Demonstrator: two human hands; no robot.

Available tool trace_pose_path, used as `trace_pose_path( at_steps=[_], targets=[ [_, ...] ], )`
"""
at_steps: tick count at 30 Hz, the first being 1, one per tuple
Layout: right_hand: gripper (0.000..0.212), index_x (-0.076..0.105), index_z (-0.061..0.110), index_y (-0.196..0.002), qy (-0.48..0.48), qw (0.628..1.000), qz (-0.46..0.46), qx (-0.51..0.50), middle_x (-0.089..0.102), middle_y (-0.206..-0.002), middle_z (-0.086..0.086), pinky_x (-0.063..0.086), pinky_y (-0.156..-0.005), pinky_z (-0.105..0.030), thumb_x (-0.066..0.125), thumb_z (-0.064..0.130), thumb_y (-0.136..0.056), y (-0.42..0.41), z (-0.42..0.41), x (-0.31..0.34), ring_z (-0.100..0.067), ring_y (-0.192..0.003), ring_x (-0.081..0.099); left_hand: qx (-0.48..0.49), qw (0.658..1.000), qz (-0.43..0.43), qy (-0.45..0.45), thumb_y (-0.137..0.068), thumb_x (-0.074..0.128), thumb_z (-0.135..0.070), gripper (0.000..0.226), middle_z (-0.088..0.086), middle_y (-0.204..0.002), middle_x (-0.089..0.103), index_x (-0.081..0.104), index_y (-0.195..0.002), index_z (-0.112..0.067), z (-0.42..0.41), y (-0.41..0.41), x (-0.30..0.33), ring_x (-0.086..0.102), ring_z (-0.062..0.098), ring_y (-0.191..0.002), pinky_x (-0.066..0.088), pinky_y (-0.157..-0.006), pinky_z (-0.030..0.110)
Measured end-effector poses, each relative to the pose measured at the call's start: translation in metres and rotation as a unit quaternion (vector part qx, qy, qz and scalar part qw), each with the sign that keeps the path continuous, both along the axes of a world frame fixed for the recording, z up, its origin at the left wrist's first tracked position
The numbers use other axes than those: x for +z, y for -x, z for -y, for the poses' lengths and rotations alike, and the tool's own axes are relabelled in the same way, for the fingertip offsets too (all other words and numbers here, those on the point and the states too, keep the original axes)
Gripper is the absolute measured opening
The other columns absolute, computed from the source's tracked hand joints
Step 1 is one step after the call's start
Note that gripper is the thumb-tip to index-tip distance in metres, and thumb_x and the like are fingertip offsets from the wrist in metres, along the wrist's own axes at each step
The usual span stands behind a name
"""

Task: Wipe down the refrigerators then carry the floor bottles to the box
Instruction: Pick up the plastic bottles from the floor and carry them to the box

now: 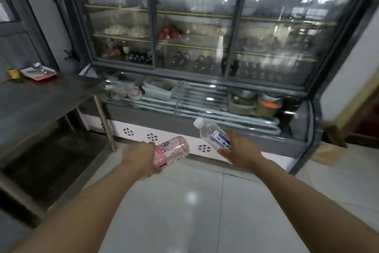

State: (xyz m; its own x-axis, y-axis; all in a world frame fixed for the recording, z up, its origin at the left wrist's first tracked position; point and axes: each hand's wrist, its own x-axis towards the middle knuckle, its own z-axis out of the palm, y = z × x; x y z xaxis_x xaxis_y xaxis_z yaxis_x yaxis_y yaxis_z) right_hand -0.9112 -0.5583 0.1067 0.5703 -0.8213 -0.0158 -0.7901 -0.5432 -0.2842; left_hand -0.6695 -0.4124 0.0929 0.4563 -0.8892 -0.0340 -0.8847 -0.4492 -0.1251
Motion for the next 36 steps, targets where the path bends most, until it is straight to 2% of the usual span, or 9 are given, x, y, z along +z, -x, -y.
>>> trace_pose_path(
  at_steps=[6, 9, 17, 22, 26, 33, 36],
  targets=[
    [0.053, 0.038, 0.015, -0.129, 0.03, 0.993, -0.011, -0.114, 0.055, -0.127, -0.007, 0.044, -0.077, -0.034, 0.056, 0.046, -0.089, 0.125, -0.026, 0.012, -0.027, -0.109, 0.056, -0.099, 0.995, 0.001, -0.007, -0.063, 0.063, -0.069, 0.064, -0.002, -0.106, 0.062, 0.053, -0.105, -0.023, 0.036, 0.098, 0.015, 0.061, 0.02, -0.1, 0.036, -0.07, 0.028],
    [0.045, 0.042, 0.017, -0.119, 0.033, 0.985, -0.003, -0.17, 0.057, -0.119, -0.006, 0.041, -0.07, -0.031, 0.057, 0.046, -0.089, 0.195, -0.034, 0.016, -0.024, -0.101, 0.058, -0.166, 0.986, 0.002, -0.011, -0.064, 0.066, -0.065, 0.06, -0.002, -0.105, 0.063, 0.055, -0.106, -0.024, 0.058, 0.161, 0.028, 0.062, 0.021, -0.097, 0.037, -0.067, 0.027],
    [0.049, 0.041, 0.018, -0.12, 0.022, 0.956, 0.022, -0.291, 0.058, -0.114, -0.004, 0.05, -0.075, -0.037, 0.057, 0.05, -0.087, 0.397, -0.029, 0.015, -0.022, -0.095, 0.058, -0.287, 0.957, 0.028, -0.007, -0.066, 0.066, -0.063, 0.059, -0.002, -0.106, 0.062, 0.053, -0.11, -0.025, 0.122, 0.356, 0.044, 0.061, 0.022, -0.098, 0.037, -0.07, 0.027],
    [0.041, 0.042, 0.018, -0.11, 0.019, 0.942, 0.001, -0.335, 0.059, -0.106, -0.004, 0.041, -0.063, -0.031, 0.058, 0.049, -0.086, 0.528, -0.015, 0.019, -0.02, -0.083, 0.055, -0.327, 0.944, 0.027, -0.014, -0.066, 0.065, -0.062, 0.058, -0.003, -0.103, 0.062, 0.053, -0.109, -0.024, 0.157, 0.484, 0.036, 0.061, 0.021, -0.095, 0.036, -0.068, 0.027],
    [0.037, 0.037, 0.021, -0.101, 0.028, 0.931, -0.013, -0.363, 0.052, -0.094, 0.002, 0.031, -0.049, -0.024, 0.059, 0.048, -0.087, 0.621, -0.003, 0.025, -0.018, -0.076, 0.051, -0.359, 0.933, 0.024, -0.019, -0.065, 0.064, -0.063, 0.06, -0.003, -0.103, 0.063, 0.055, -0.11, -0.025, 0.184, 0.58, 0.031, 0.062, 0.021, -0.094, 0.038, -0.067, 0.027],
    [0.041, 0.042, 0.018, -0.11, 0.034, 0.911, -0.006, -0.411, 0.057, -0.1, -0.002, 0.039, -0.058, -0.03, 0.058, 0.048, -0.087, 0.734, 0.034, 0.02, -0.02, -0.079, 0.054, -0.417, 0.909, 0.028, 0.004, -0.069, 0.065, -0.06, 0.061, 0.0, -0.108, 0.062, 0.049, -0.115, -0.023, 0.246, 0.699, 0.039, 0.06, 0.022, -0.097, 0.037, -0.069, 0.029],
    [0.041, 0.042, 0.02, -0.11, 0.036, 0.905, 0.004, -0.423, 0.057, -0.098, 0.0, 0.04, -0.057, -0.029, 0.058, 0.049, -0.087, 0.769, 0.062, 0.016, -0.019, -0.077, 0.055, -0.43, 0.902, 0.027, 0.003, -0.07, 0.066, -0.058, 0.061, -0.001, -0.107, 0.062, 0.047, -0.117, -0.022, 0.283, 0.739, 0.039, 0.06, 0.02, -0.093, 0.038, -0.067, 0.03]
  ],
)
